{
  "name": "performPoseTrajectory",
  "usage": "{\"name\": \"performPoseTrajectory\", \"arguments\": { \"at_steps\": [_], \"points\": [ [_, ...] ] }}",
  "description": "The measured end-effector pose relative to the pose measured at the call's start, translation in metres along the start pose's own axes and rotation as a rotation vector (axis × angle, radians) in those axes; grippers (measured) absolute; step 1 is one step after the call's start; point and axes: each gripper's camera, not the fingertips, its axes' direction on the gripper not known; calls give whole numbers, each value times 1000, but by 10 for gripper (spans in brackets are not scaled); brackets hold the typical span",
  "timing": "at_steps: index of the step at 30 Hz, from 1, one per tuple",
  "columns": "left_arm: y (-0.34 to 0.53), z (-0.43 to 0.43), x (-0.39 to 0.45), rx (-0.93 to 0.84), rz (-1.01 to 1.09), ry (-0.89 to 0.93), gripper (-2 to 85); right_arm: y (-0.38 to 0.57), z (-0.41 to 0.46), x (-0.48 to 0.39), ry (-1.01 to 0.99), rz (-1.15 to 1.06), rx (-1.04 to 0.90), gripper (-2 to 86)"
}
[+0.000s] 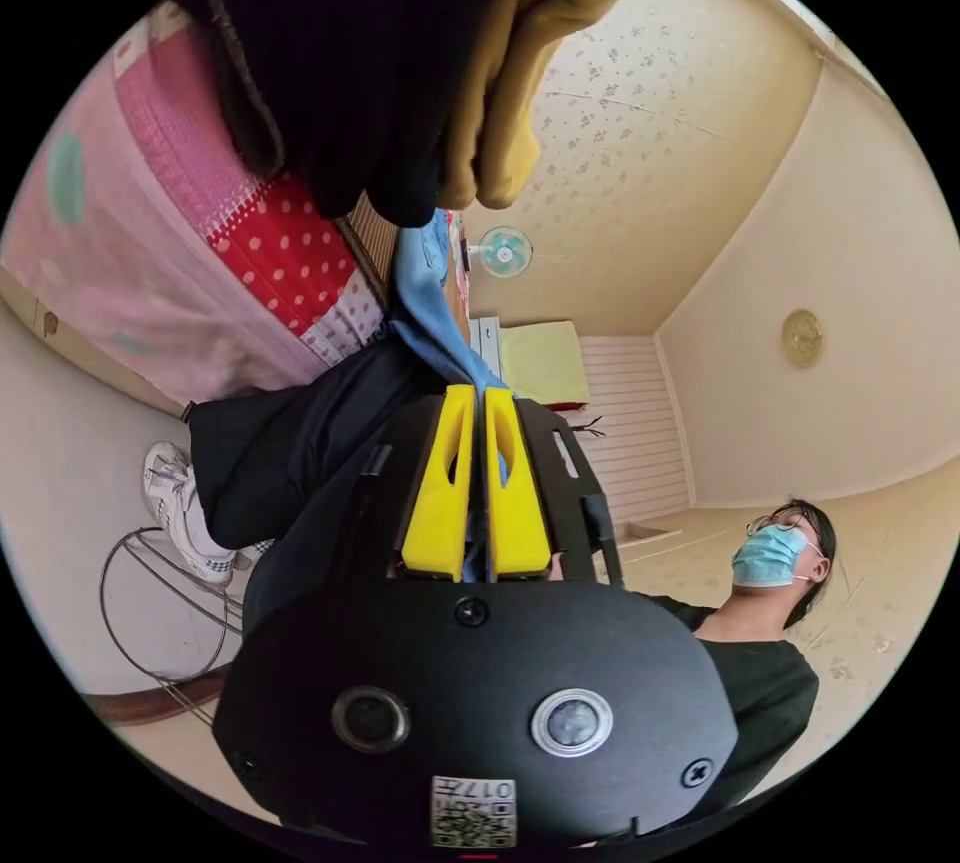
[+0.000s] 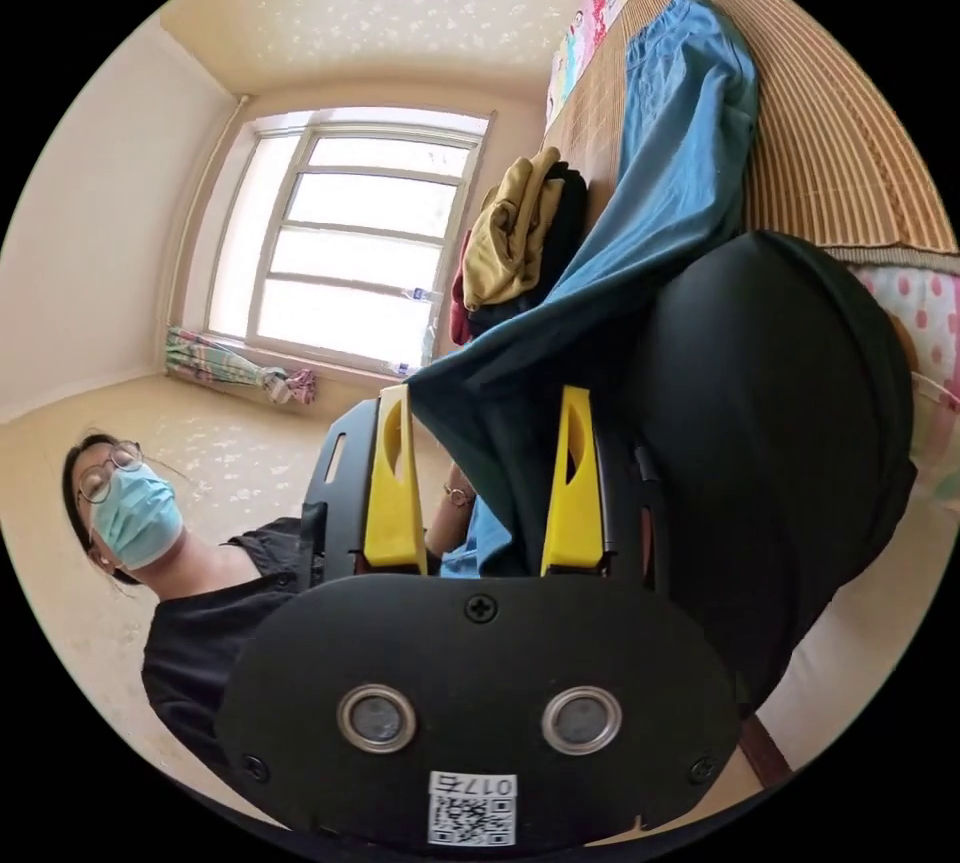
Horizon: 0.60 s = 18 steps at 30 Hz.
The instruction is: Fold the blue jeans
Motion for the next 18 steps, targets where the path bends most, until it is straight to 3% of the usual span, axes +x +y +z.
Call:
{"name": "performPoseTrajectory", "arguments": {
  "at_steps": [8, 18],
  "points": [
    [2, -14, -14, -16, -28, 98, -4, -26, -22, 39, -325, 152, -7, 255],
    [39, -21, -51, -22, -68, 162, -5, -29, -20, 24, -45, 182, -81, 200]
  ]
}}
